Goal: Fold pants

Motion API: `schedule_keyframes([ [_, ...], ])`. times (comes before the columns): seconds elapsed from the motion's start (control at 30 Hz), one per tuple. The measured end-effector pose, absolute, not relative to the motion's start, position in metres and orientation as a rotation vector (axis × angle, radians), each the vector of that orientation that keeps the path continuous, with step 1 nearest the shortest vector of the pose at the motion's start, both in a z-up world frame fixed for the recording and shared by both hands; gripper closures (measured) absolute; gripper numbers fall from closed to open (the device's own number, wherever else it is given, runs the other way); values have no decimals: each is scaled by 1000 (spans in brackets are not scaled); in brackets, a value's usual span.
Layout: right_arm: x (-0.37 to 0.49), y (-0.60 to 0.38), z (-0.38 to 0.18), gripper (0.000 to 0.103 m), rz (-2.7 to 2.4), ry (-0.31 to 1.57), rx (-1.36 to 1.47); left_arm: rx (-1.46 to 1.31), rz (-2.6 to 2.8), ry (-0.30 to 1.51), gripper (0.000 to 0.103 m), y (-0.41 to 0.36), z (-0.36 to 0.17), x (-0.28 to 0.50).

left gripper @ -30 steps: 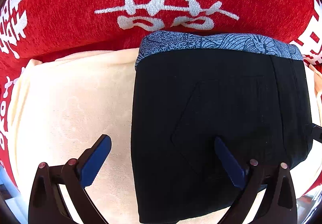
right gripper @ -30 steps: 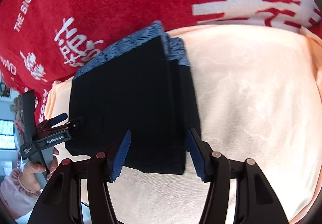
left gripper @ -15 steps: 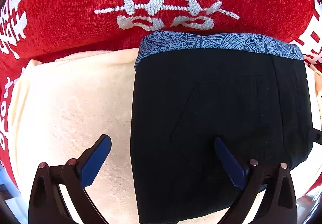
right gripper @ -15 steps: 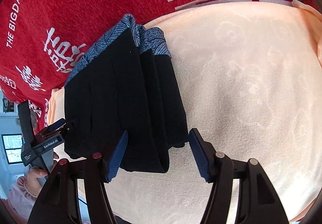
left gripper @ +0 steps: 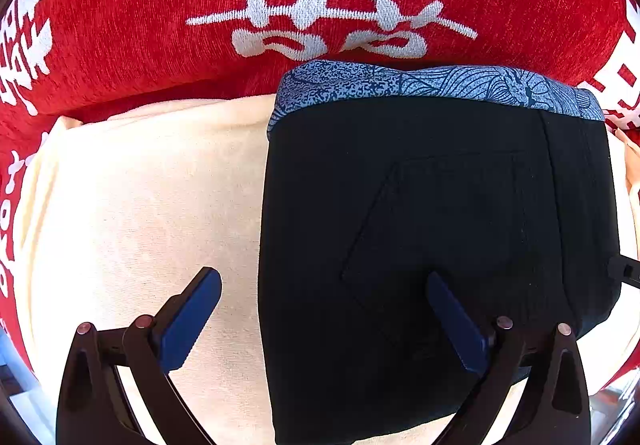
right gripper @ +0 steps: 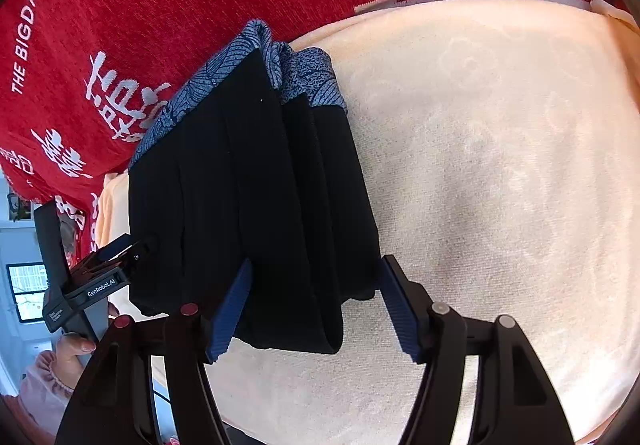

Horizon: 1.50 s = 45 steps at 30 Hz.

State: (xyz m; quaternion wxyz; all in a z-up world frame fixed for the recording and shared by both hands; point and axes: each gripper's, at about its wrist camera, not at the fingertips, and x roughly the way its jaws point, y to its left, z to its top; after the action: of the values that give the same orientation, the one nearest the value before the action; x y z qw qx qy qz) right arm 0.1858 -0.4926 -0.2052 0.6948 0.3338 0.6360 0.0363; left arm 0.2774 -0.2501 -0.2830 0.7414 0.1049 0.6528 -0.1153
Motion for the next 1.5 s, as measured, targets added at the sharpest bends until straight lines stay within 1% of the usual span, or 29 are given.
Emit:
schedule_keyframes([
  [0.87, 185, -494, -209, 32, 86, 1423, 763, 231, -237, 1446, 0, -251, -286, 284],
  [1.23, 194, -495, -204, 31, 110, 1430, 733, 208, -253, 1459, 0, -245, -272, 293],
  [1.37, 197, -503, -196, 31, 146, 1376, 783, 131, -315, 1460, 0, -225, -262, 306],
  [1.43, 200, -509, -193, 28, 169, 1348, 803, 62, -370, 1492, 0, -213, -265, 315],
  [1.47, 203, -512, -193, 23, 186, 1344, 810, 40, -398, 1518, 0, -209, -269, 319],
  [1.5, 206, -513, -195, 22, 203, 1346, 818, 25, -425, 1540, 0, -207, -273, 322],
])
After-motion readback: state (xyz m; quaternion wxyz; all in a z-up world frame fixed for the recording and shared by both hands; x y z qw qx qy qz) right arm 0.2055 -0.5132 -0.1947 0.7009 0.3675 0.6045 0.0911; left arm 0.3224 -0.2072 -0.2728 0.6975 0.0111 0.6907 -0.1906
